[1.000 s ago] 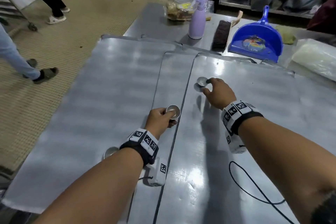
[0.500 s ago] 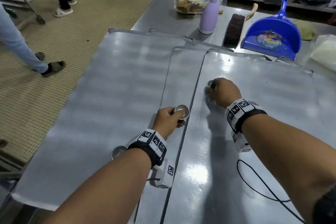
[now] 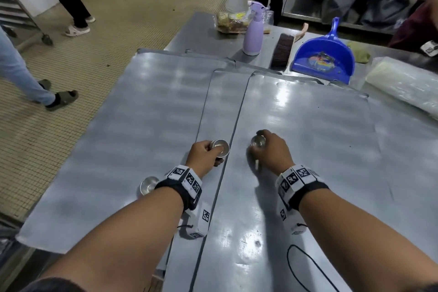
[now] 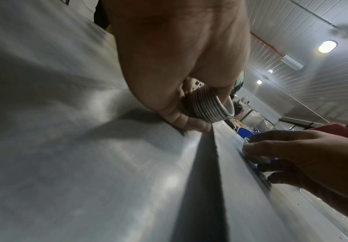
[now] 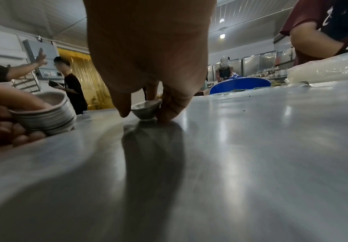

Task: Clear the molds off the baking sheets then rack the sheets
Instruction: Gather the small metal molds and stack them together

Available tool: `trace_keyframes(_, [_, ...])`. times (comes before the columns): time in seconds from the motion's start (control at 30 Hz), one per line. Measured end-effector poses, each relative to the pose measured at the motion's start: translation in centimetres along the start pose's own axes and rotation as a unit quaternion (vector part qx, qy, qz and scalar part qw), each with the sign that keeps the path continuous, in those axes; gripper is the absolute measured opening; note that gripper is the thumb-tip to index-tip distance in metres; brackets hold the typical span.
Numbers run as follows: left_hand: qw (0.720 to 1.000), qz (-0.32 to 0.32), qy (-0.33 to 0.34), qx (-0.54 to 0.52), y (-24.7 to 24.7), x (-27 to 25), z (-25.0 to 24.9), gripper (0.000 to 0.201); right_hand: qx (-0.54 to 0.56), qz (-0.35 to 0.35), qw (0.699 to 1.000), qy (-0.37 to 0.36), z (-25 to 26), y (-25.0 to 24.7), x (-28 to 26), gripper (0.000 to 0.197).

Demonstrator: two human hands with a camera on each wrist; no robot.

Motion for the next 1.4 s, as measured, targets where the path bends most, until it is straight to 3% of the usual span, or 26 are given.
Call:
trace_keyframes(0.17, [0.999,-0.02,-0.028,-0.015,-1.1,-2.5,0.4,0.005,0.051,-0.015,0.998,-0.046,2.2,0.1,-4.3,0.056])
trace_keyframes(0.27, [0.998,-0.034,-0.039,-0.044,-1.7,-3.9,0.7,0.016,0.085,-0.028,0.991,-0.097,4.6,0.2,-6.4,0.055])
trace_keyframes(0.33, [0.996,-0.039,-0.038,-0.078,-1.9,-4.9,0.5,0.028,0.098,-0.032,0.986,-0.133,6.4,0.3,-7.6,0.056])
trace_keyframes(0.47, [0.981,-0.048,-0.047,-0.182,-2.1,-6.8,-0.1,0.026,0.085,-0.008,0.979,-0.185,9.0,1.4,-9.4,0.054])
trace_keyframes(0.73, [0.976,-0.012,-0.065,-0.21,-3.2,-8.6,0.0,0.055,0.047,0.022,0.976,-0.211,11.0,3.6,-10.9,0.067])
trace_keyframes(0.87, [0.976,0.036,-0.073,-0.203,-4.1,-8.8,-0.1,0.067,0.045,0.005,0.978,-0.205,11.9,4.1,-10.9,0.061])
trace_keyframes(1.0, [0.988,0.059,-0.076,-0.12,-6.6,-8.8,-0.8,0.065,0.058,-0.004,0.982,-0.182,12.9,4.7,-11.0,0.059])
trace_keyframes(1.1, [1.0,0.004,0.014,0.009,-10.6,-8.0,-2.8,0.044,0.076,-0.022,0.985,-0.152,13.1,5.4,-11.1,0.055])
trace_keyframes(1.2, [0.974,-0.042,0.124,0.185,-15.2,-7.2,-4.4,0.018,0.105,-0.032,0.988,-0.11,12.4,5.9,-11.3,0.057])
trace_keyframes(1.27, [0.945,0.008,0.13,0.299,-16.8,-6.9,-4.2,0.02,0.115,-0.039,0.989,-0.089,11.9,6.1,-11.6,0.059])
trace_keyframes(1.4, [0.875,0.175,0.093,0.442,-16.4,-7.3,-2.2,0.061,0.111,-0.051,0.991,-0.054,11.2,6.2,-12.3,0.052])
Point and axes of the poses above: each hand's wrist, its own x-axis towards the middle knuckle, its own y-axis out of the palm, z = x × y, the point moved 6 cm from there along x, towards the middle knuckle, and after that the axes turned 2 degrees about z, right-handed, at the moved point
